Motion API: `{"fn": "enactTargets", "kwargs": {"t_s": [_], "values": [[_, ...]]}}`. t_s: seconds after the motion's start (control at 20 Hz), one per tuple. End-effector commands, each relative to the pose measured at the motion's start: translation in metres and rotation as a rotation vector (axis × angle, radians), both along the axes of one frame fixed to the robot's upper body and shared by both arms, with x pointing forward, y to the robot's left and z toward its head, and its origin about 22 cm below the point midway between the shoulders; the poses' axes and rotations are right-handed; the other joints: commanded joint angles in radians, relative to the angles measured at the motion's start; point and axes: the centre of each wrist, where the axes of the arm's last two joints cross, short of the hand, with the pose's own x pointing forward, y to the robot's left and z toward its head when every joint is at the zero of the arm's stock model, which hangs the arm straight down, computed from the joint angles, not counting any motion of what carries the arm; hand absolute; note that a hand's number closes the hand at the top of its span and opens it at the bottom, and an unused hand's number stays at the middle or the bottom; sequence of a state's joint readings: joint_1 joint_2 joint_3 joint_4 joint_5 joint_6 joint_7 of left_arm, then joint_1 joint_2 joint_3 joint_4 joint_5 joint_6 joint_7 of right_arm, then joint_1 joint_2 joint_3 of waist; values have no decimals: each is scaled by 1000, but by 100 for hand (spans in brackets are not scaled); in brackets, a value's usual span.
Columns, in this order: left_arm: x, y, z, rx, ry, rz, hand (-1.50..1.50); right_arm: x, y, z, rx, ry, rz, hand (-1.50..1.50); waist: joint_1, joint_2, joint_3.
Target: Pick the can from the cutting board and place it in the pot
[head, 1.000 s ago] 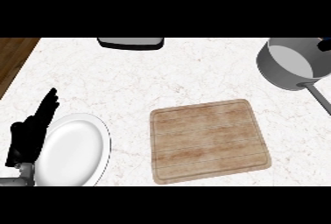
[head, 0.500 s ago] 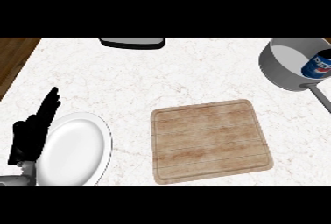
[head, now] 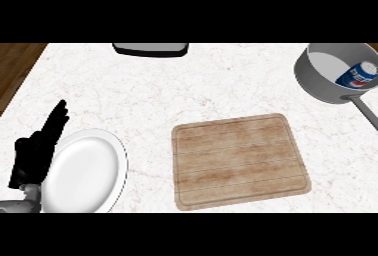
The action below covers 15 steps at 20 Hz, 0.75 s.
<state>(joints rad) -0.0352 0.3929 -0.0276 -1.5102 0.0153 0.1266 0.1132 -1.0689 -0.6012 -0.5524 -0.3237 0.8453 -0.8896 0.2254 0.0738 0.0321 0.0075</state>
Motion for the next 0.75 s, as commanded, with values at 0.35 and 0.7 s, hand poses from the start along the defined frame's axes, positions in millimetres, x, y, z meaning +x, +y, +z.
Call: {"fn": "enactTargets", "kwargs": {"t_s": [0.35,0.7], "values": [[-6,7,-3,-9,38,65,0,-11,0,-33,140,-211,143,-150,-53,-24,-5],[-18,26,1,9,36,83,0,-37,0,-62,171,-245,215,-150,-97,-44,-8]]}}
